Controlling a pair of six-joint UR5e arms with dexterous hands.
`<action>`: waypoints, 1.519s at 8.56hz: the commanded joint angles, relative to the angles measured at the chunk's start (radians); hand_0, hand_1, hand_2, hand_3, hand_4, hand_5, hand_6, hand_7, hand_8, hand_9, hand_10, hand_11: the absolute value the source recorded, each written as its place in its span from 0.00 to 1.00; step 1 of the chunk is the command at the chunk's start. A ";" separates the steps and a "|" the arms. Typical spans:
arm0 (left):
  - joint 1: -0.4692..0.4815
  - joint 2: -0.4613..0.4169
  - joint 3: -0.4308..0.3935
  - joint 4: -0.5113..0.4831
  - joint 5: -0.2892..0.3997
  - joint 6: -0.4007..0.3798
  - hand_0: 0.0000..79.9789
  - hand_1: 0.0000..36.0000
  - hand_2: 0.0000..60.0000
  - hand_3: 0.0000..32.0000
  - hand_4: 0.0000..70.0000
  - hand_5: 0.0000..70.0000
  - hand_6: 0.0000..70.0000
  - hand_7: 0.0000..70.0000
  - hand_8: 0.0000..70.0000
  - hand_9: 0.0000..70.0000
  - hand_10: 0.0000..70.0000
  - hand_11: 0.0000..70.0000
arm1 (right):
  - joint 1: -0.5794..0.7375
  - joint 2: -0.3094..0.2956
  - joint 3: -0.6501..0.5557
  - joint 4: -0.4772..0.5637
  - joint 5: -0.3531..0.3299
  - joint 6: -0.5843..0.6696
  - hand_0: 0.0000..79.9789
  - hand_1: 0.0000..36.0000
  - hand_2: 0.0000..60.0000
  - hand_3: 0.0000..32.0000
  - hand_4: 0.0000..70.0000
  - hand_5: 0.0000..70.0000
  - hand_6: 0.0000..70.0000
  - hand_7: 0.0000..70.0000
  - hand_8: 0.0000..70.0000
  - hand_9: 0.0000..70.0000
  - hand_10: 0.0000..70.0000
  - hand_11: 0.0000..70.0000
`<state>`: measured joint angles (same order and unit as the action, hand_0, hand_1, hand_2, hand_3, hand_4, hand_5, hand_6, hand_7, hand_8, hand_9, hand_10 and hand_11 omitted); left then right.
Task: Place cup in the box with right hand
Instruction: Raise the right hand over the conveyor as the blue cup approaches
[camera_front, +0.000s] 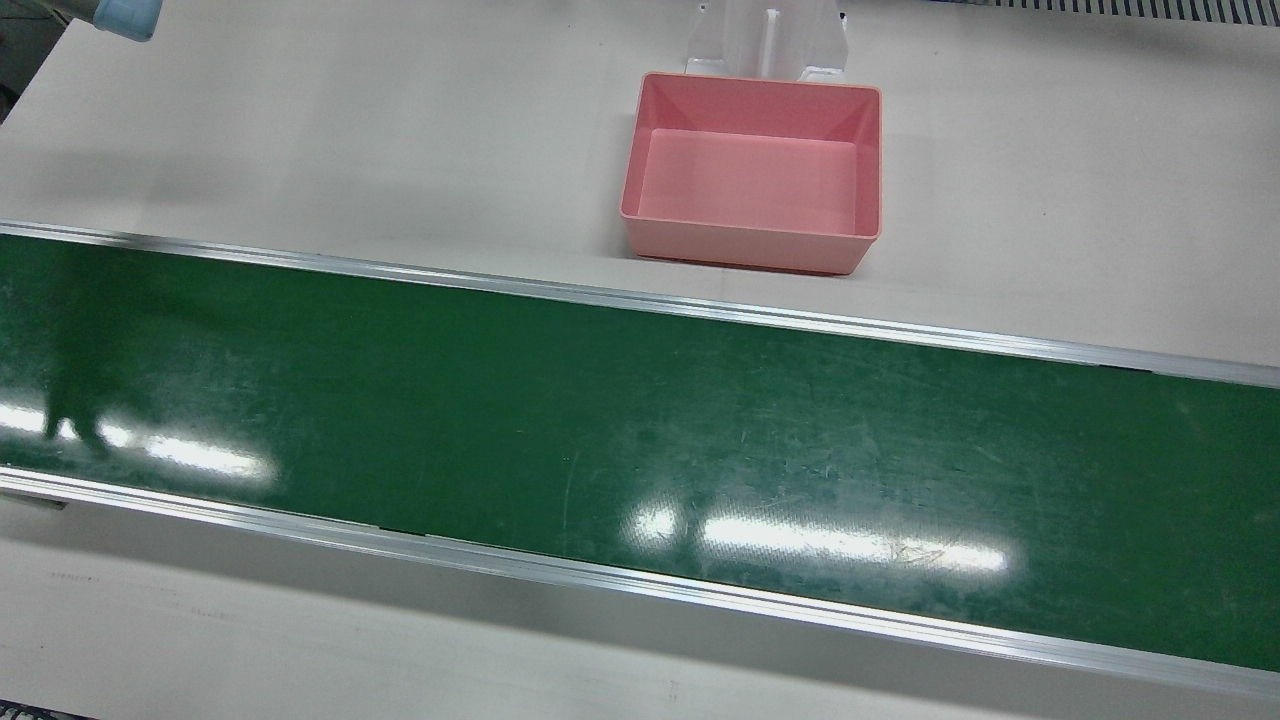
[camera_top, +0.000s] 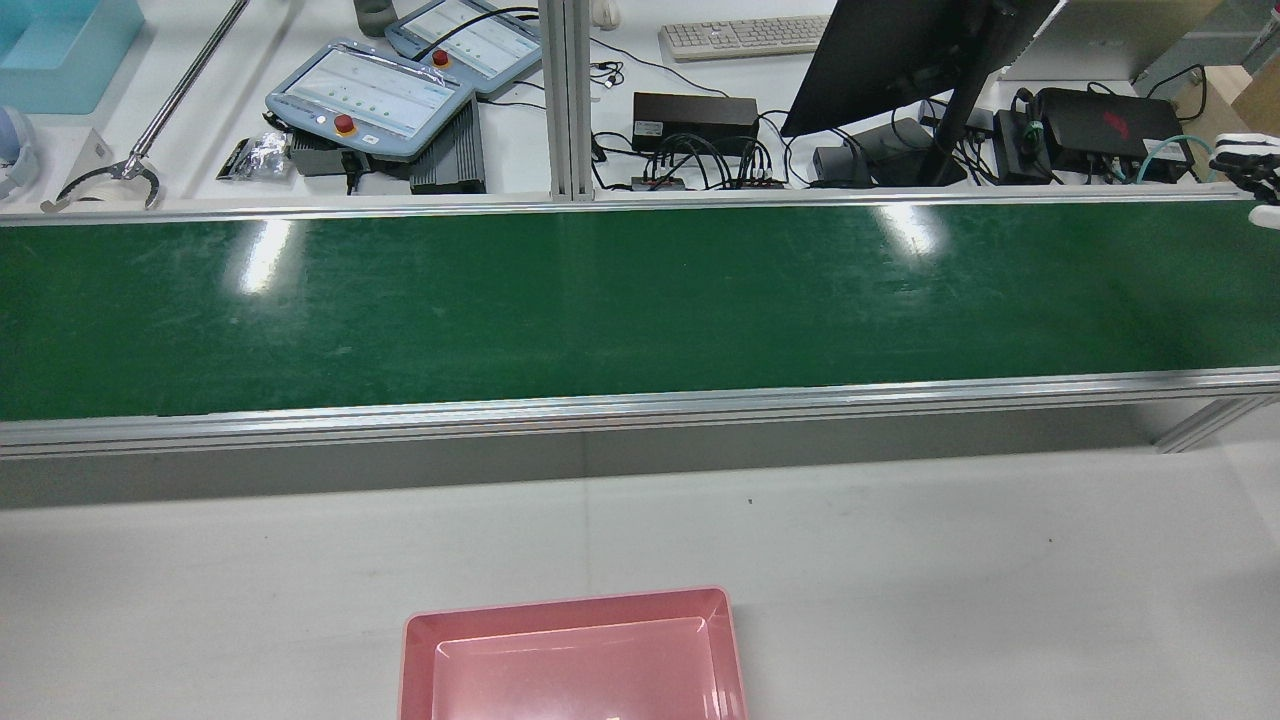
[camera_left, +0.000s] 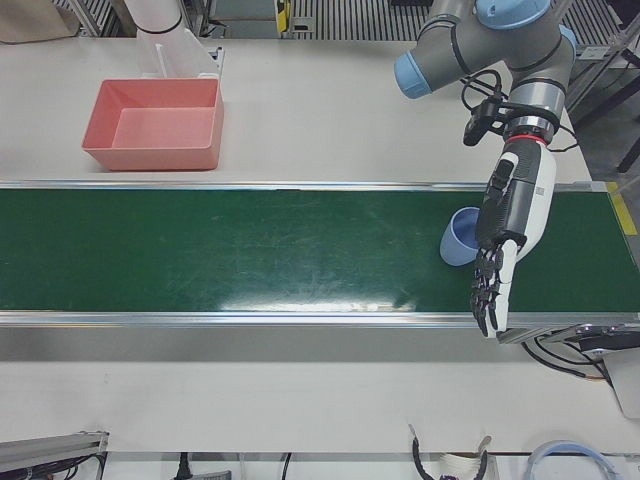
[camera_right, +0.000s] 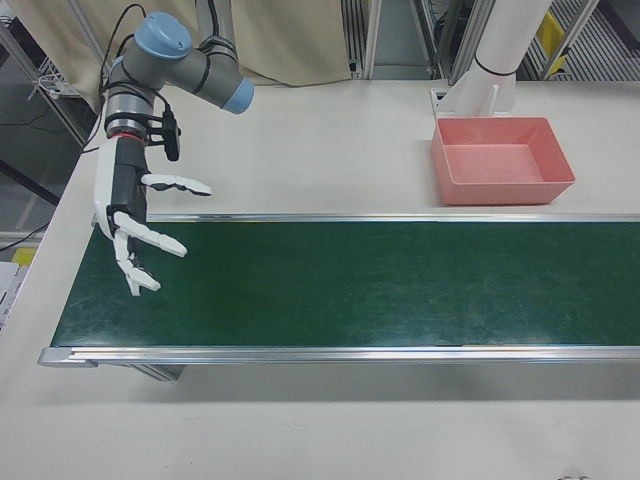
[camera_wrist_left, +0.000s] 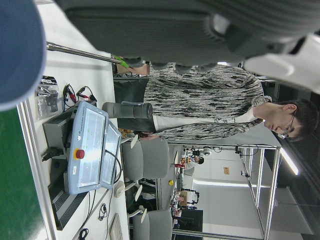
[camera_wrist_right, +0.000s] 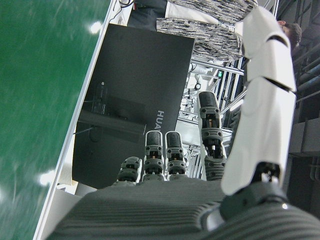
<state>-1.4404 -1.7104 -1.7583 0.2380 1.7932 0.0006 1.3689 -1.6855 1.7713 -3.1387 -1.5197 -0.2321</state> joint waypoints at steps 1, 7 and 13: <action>0.000 0.000 0.000 -0.002 0.000 0.001 0.00 0.00 0.00 0.00 0.00 0.00 0.00 0.00 0.00 0.00 0.00 0.00 | -0.187 0.093 0.010 -0.056 0.161 -0.004 0.69 0.47 0.16 0.00 0.41 0.09 0.11 0.40 0.17 0.32 0.06 0.11; 0.000 0.000 0.002 -0.002 0.000 0.001 0.00 0.00 0.00 0.00 0.00 0.00 0.00 0.00 0.00 0.00 0.00 0.00 | -0.378 0.248 0.039 -0.222 0.349 -0.024 0.70 0.44 0.08 0.00 0.45 0.08 0.10 0.38 0.16 0.30 0.02 0.05; 0.000 0.000 0.002 0.000 0.000 -0.001 0.00 0.00 0.00 0.00 0.00 0.00 0.00 0.00 0.00 0.00 0.00 0.00 | -0.507 0.366 0.085 -0.345 0.516 -0.144 0.70 0.48 0.13 0.00 0.46 0.08 0.09 0.37 0.15 0.28 0.00 0.00</action>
<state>-1.4404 -1.7104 -1.7578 0.2377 1.7932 0.0013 0.8781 -1.3554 1.8671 -3.4788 -1.0245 -0.3361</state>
